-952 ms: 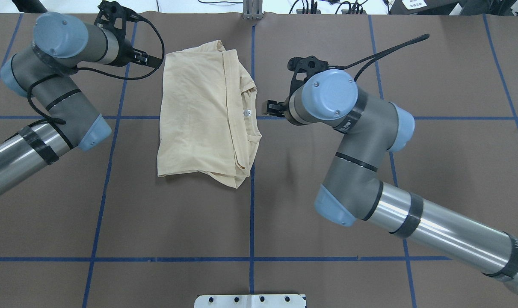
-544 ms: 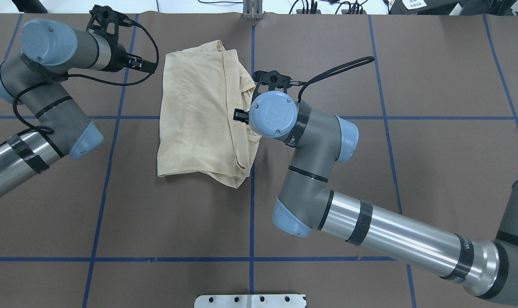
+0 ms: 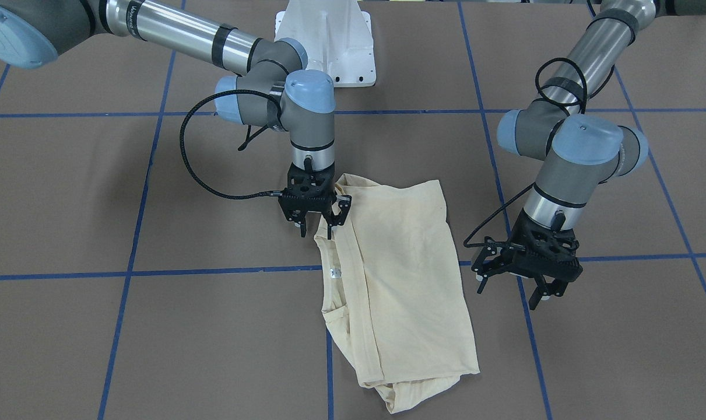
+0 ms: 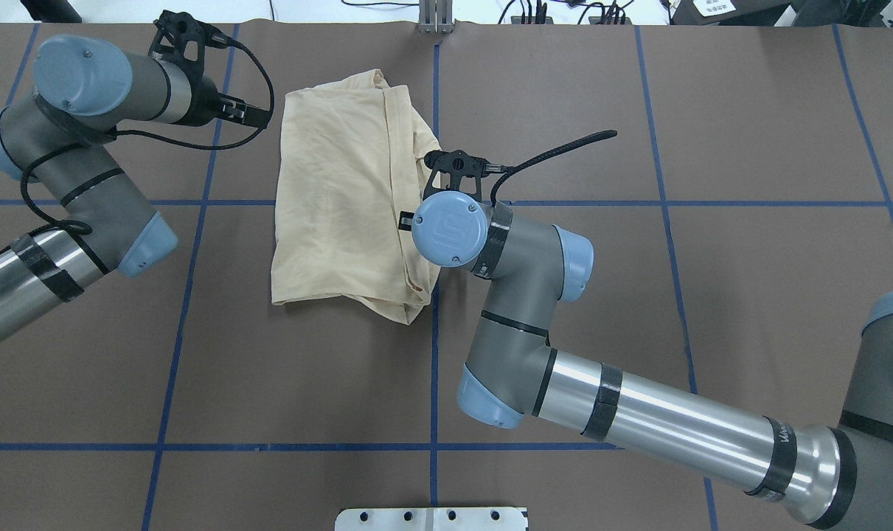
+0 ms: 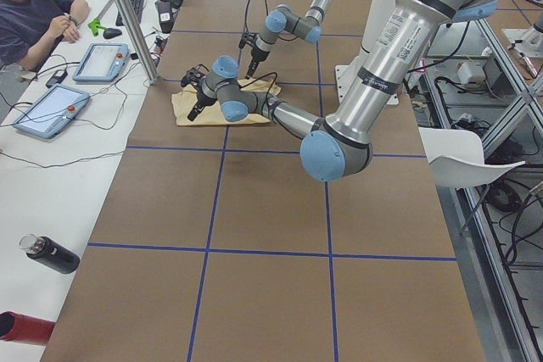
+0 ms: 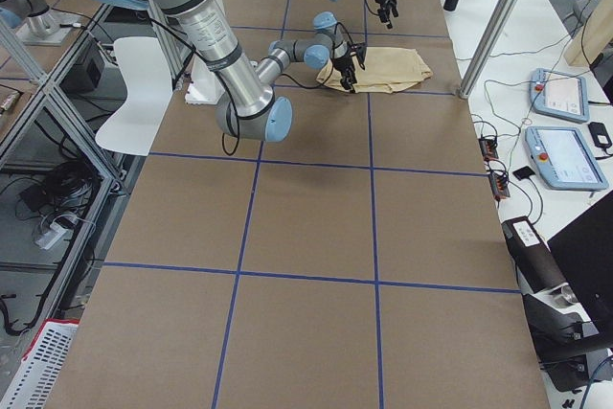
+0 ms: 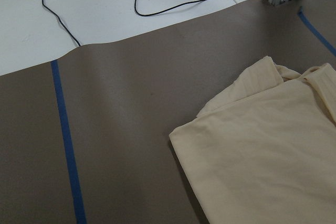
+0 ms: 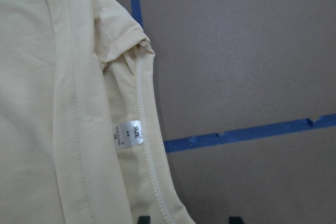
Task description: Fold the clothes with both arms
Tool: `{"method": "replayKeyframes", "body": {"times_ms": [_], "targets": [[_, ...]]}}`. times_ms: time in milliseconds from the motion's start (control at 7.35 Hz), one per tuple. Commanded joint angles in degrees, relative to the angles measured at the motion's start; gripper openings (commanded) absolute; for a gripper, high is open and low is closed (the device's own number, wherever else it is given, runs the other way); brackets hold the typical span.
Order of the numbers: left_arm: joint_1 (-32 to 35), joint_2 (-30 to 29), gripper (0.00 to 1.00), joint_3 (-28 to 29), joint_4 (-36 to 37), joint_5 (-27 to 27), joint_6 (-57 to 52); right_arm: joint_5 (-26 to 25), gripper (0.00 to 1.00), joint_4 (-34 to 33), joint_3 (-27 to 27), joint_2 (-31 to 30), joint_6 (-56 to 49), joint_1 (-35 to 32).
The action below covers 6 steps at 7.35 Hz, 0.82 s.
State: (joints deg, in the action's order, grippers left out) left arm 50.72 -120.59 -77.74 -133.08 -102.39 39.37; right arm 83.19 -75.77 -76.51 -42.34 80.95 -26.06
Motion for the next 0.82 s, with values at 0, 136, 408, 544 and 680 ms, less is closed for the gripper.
{"method": "replayKeyframes", "body": {"times_ms": [0,136,408,544,680], "targets": [[0.0,0.0,1.0,0.0,-0.1,0.0,0.0,-0.2,0.51,0.0,0.4,0.2,0.0,0.3],[0.0,0.0,1.0,0.0,0.0,0.0,0.0,-0.2,0.48,0.0,0.5,0.2,0.0,0.3],[0.0,0.0,1.0,0.0,0.0,0.0,0.0,-0.3,0.46,0.1,0.9,0.4,0.0,0.3],[0.0,0.0,1.0,0.0,0.0,0.0,0.0,-0.7,0.44,0.1,1.1,0.6,0.0,0.5],[0.0,0.0,1.0,0.0,0.0,0.0,0.0,-0.7,0.44,0.1,1.1,0.7,0.1,0.7]]}}
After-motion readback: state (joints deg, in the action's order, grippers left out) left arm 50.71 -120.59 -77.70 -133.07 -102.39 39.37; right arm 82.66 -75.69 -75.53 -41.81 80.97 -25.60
